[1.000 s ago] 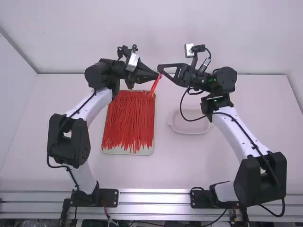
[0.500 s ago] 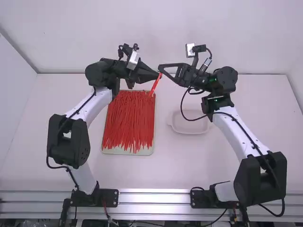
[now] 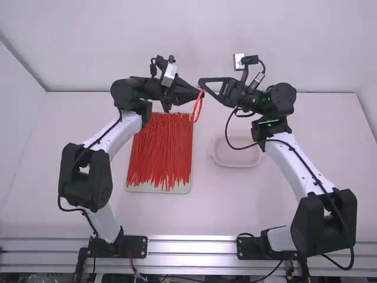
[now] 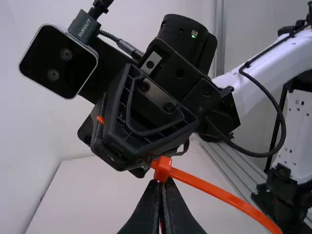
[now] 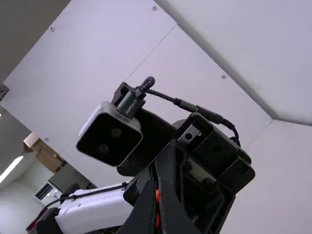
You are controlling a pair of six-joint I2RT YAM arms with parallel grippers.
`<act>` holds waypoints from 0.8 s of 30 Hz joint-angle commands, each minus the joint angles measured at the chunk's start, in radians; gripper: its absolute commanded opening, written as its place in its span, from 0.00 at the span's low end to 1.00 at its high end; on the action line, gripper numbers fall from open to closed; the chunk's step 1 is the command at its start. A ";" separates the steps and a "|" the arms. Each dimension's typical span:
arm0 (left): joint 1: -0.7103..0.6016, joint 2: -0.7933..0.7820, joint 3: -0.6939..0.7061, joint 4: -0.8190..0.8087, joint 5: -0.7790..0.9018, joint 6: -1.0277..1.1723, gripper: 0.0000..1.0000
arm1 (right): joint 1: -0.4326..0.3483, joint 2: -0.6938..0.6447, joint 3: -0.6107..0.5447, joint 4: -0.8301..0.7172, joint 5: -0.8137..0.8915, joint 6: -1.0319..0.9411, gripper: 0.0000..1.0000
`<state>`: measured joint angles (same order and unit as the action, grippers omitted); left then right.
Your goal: Fasten the cable tie
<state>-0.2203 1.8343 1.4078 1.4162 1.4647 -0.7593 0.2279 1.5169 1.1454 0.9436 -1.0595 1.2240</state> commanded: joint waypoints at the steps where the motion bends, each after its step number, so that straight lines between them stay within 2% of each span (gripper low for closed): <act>1: -0.034 -0.015 -0.039 0.004 0.080 0.023 0.02 | -0.005 -0.006 0.034 0.024 0.074 -0.001 0.00; 12: -0.034 -0.015 -0.097 0.002 0.064 0.053 0.02 | -0.014 -0.006 0.035 0.074 0.098 0.034 0.00; 24: -0.034 -0.015 -0.194 -0.063 0.064 0.164 0.02 | -0.018 -0.006 0.113 0.062 0.084 0.037 0.00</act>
<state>-0.2329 1.8080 1.2575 1.3693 1.4128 -0.6407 0.2131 1.5349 1.1645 0.9752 -1.0588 1.2495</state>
